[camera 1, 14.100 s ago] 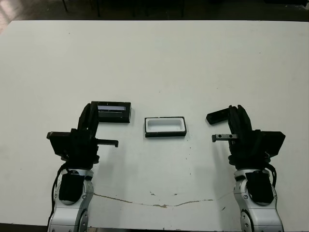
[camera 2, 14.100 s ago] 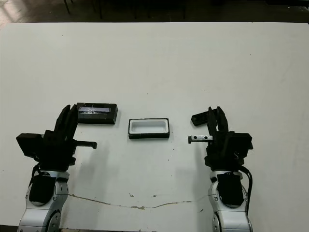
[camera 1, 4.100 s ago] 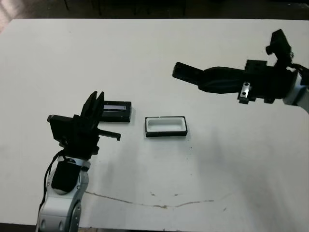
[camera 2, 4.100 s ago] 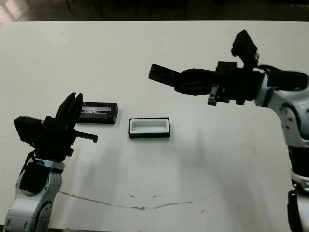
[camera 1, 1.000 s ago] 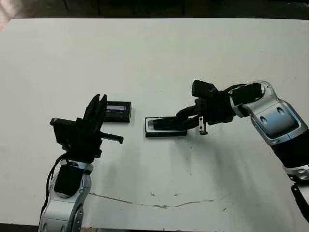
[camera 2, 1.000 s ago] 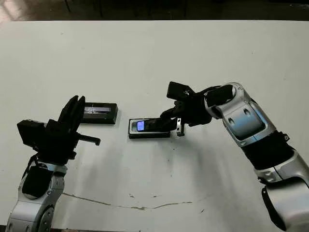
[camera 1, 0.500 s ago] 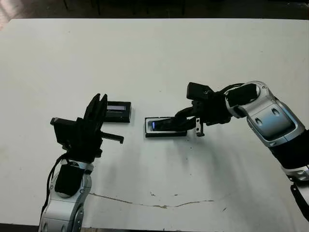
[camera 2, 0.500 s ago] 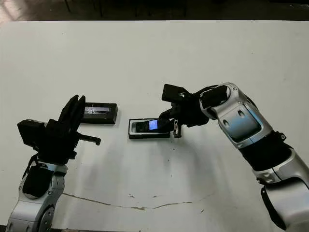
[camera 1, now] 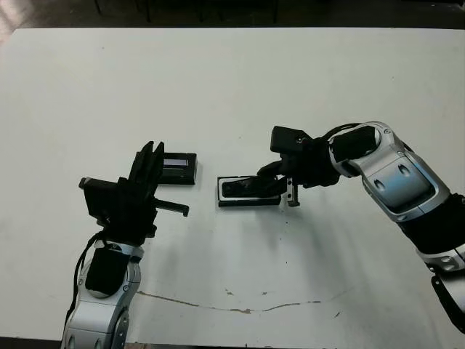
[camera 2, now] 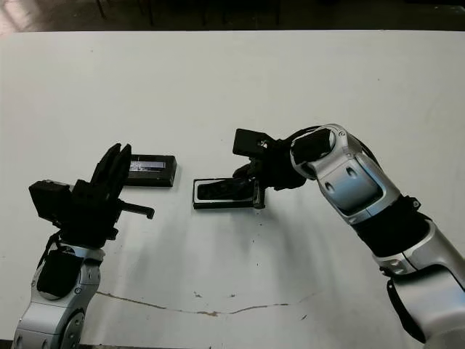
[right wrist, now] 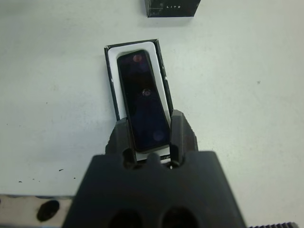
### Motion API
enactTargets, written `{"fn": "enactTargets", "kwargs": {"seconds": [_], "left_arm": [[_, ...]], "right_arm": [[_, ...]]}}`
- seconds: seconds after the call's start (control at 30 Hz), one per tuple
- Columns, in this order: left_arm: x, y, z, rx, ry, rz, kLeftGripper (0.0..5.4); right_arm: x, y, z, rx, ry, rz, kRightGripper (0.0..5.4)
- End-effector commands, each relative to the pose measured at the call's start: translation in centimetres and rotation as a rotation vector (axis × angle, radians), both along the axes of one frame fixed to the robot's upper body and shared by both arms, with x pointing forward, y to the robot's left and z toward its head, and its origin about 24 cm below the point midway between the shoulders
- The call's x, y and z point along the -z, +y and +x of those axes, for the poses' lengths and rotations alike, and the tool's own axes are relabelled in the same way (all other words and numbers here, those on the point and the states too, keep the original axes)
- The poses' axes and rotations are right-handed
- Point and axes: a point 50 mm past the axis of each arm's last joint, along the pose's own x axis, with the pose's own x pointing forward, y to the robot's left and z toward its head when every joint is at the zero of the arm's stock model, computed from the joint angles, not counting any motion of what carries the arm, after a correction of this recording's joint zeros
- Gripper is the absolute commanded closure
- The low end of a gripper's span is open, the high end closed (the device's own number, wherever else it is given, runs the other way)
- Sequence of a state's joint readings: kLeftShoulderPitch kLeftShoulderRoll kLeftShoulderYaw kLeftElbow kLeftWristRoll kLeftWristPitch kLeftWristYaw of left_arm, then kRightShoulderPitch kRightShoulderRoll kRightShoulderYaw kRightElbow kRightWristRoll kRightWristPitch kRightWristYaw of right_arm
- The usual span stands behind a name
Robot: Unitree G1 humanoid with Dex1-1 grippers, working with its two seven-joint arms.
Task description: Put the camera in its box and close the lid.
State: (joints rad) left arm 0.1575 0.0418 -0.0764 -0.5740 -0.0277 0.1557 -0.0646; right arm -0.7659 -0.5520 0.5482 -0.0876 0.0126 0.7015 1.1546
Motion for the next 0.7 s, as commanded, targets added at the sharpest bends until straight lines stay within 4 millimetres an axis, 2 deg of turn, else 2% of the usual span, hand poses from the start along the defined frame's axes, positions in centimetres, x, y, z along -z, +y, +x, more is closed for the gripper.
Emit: {"fn": "enactTargets", "kwargs": {"seconds": [0.03,0.57,0.7], "left_arm": [[0.7,0.4,-0.1,-0.017,0.038,0.007,5.4],[0.8,0.4,-0.2,-0.021,0.04,0.005,5.4],[0.8,0.5,-0.2,-0.021,0.041,0.014,5.4]], "right_arm": [[1.0,0.9,-0.4,-0.023,0.043,0.003,5.33],[0.8,1.1,-0.6,-0.043,0.037,0.032,5.33],[0.2,0.6,-0.4,-0.051,0.101,0.11,4.58]]}}
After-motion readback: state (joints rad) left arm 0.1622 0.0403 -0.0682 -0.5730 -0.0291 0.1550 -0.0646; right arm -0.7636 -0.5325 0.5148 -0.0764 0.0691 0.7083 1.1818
